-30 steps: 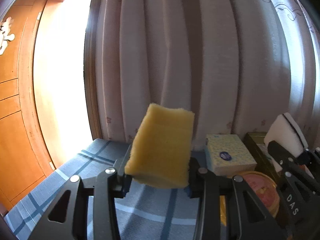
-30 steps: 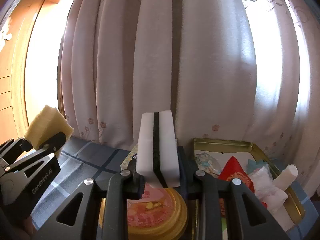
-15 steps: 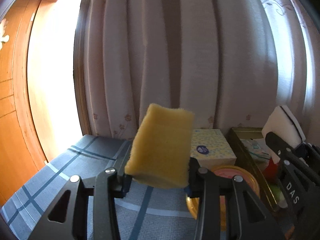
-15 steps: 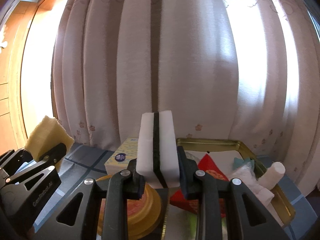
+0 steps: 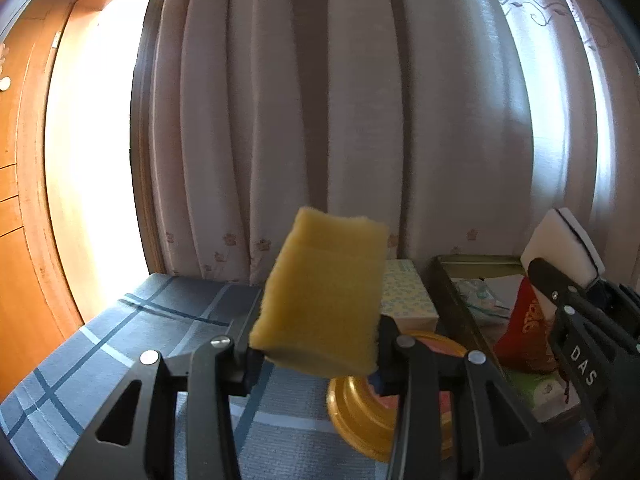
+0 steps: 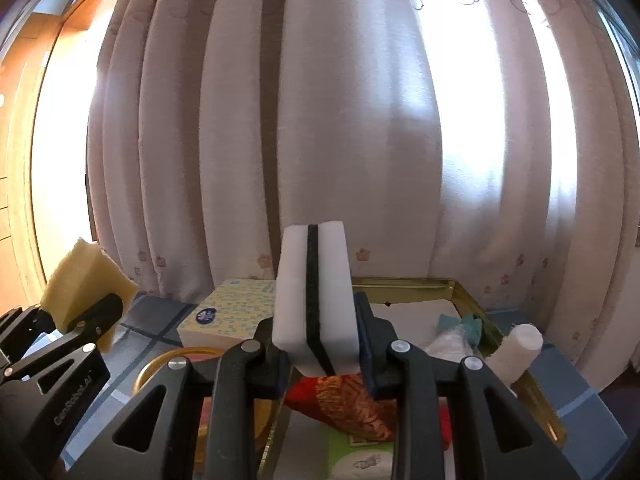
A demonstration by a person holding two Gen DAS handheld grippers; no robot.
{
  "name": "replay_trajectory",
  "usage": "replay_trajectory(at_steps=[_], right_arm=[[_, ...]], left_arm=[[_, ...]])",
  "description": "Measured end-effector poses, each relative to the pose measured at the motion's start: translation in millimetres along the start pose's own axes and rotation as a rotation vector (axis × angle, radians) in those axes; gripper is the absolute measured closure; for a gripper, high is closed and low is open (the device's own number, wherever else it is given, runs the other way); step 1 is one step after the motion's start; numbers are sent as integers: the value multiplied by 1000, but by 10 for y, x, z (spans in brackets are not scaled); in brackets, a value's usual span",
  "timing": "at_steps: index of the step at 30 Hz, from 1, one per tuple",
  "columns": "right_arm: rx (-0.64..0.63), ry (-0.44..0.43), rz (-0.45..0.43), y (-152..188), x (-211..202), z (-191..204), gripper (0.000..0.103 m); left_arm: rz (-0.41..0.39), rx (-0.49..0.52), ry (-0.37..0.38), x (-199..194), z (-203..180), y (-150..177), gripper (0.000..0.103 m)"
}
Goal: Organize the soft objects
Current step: 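Carry the yellow sponge with left gripper while right carries the white sponge toward the tray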
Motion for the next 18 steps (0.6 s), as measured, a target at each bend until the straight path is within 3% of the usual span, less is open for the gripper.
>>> replay_trajectory(at_steps=[18], right_arm=[[3,72,6,84,-40,-493,73]], left_arm=[[-7,28,87,-54,-409,73,63]])
Point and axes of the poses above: each gripper's, at about its wrist camera, not at the fingertips, and x roughly the way its jaws point, z to its left, y to its underside, the point moved 4 cm from there along x, roughly the way its jaws point, and after that the axes turned 9 degrees about -x, right-handed, at the moved point
